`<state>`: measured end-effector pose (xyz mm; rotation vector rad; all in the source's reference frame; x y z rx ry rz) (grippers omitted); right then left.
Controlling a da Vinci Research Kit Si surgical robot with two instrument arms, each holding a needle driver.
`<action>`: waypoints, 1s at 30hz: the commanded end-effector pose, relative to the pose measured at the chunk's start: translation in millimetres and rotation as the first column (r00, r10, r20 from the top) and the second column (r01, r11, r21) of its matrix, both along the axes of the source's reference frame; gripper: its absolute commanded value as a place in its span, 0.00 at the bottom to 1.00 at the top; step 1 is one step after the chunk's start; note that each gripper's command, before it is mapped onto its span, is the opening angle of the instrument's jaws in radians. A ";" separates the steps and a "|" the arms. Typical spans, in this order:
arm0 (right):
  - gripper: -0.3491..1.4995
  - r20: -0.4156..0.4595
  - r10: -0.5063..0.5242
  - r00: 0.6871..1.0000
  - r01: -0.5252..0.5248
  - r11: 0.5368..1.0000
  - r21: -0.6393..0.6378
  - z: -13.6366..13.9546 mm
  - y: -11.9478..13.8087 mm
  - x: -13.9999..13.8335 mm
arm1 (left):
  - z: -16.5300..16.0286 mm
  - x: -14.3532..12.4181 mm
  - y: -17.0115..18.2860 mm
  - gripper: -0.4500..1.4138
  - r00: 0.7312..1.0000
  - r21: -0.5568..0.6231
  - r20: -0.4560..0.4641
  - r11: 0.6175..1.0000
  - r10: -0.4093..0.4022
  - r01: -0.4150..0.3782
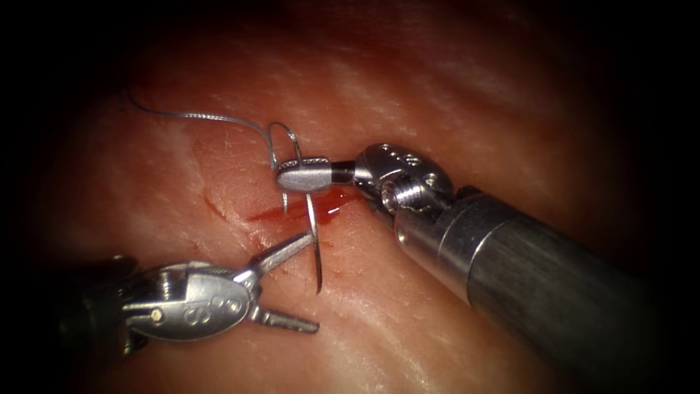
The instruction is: Wound Closure
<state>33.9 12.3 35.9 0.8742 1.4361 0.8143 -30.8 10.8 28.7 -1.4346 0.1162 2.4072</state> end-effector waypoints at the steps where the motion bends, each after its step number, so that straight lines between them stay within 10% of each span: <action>1: 0.00 -0.007 0.000 1.000 -0.001 0.999 -0.036 0.3 0.5 0.5 | 0.6 -0.2 0.2 0.40 1.000 0.022 0.006 1.000 -0.013 0.013; 7: 0.00 -0.042 -0.029 0.999 0.020 0.978 -0.210 -0.4 0.2 0.2 | 2.0 2.4 1.2 0.08 0.996 0.266 0.029 0.961 -0.090 0.079; 30: 0.00 -0.137 -0.048 0.989 -0.037 0.829 -0.559 -1.9 0.7 0.2 | 9.4 5.3 6.1 0.00 0.994 0.373 -0.060 0.921 -0.094 0.110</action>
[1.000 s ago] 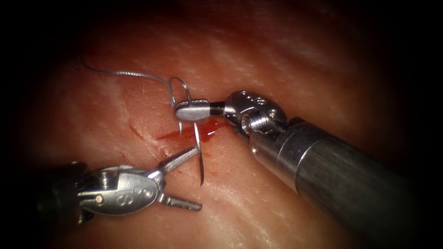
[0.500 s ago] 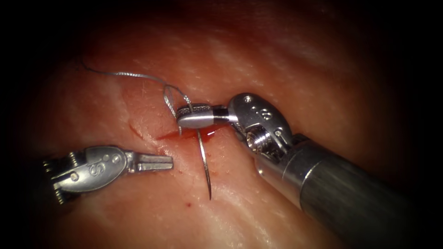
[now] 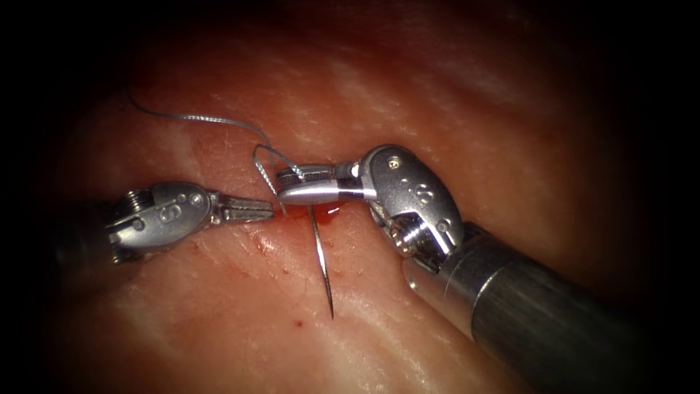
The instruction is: Wound Closure
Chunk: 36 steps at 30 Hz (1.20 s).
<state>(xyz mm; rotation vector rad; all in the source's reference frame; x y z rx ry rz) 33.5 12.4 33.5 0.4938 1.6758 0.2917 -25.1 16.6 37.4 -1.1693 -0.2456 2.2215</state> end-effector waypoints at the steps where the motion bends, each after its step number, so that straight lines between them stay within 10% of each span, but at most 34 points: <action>1: 0.00 -0.003 0.004 1.000 -0.004 1.000 -0.022 0.5 0.6 0.7 | 0.8 -0.5 0.3 0.00 1.000 -0.002 0.001 1.000 0.000 0.000; 13: 0.00 -0.012 0.059 0.998 -0.060 0.971 -0.229 0.2 2.0 0.5 | 3.0 -0.5 1.3 0.00 1.000 0.004 -0.024 1.000 0.018 -0.018; 36: 0.00 -0.008 0.087 0.996 -0.087 0.967 -0.241 0.6 2.7 -0.1 | 1.0 -1.1 -0.8 0.00 0.998 0.021 -0.043 0.999 0.033 -0.032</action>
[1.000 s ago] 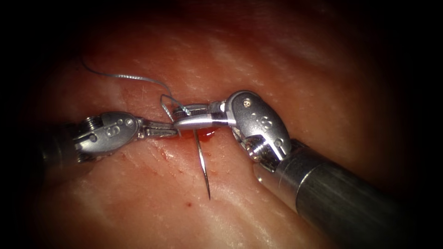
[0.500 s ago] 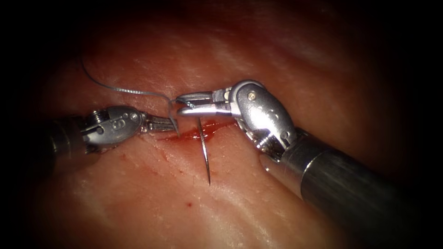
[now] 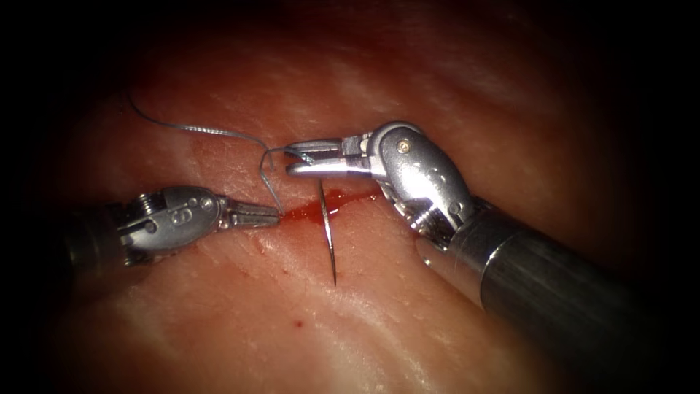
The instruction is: Wound Closure
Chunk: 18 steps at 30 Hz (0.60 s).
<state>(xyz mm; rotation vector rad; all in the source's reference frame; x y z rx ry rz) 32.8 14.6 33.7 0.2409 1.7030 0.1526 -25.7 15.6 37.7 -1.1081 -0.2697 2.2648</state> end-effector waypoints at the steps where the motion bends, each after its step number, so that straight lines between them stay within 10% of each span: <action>1: 0.00 -0.003 0.000 1.000 0.000 1.000 -0.004 0.4 0.5 0.6 | 0.7 -0.4 0.3 0.00 1.000 -0.006 0.003 1.000 0.006 -0.006; 18: 0.00 -0.002 0.002 1.000 -0.002 1.000 -0.012 0.5 0.4 0.8 | 4.7 -0.3 0.6 0.00 0.999 -0.012 -0.004 0.999 0.034 -0.034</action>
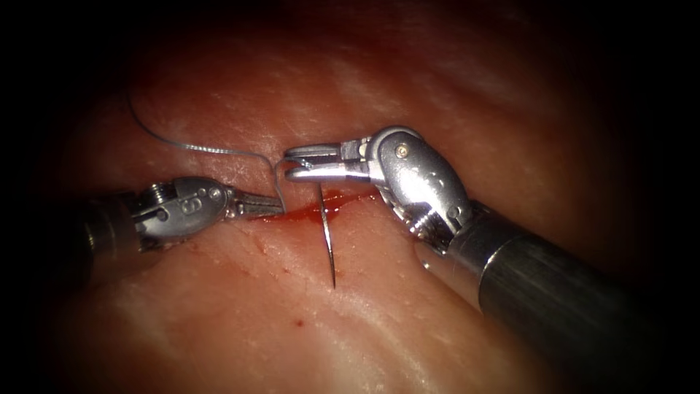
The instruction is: Wound Closure
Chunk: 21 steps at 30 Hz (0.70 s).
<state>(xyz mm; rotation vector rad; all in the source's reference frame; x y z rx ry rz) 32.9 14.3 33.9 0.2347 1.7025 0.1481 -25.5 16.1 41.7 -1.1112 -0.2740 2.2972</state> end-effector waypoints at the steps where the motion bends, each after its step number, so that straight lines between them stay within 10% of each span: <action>1: 0.00 -0.003 0.000 1.000 0.000 1.000 -0.005 0.3 0.7 0.6 | 0.7 -0.5 0.2 0.00 1.000 -0.001 0.000 1.000 0.004 -0.004; 21: 0.00 -0.009 0.077 0.997 -0.077 0.977 -0.201 2.4 4.0 2.6 | 3.6 0.8 1.1 0.00 1.000 0.007 -0.011 1.000 0.025 -0.025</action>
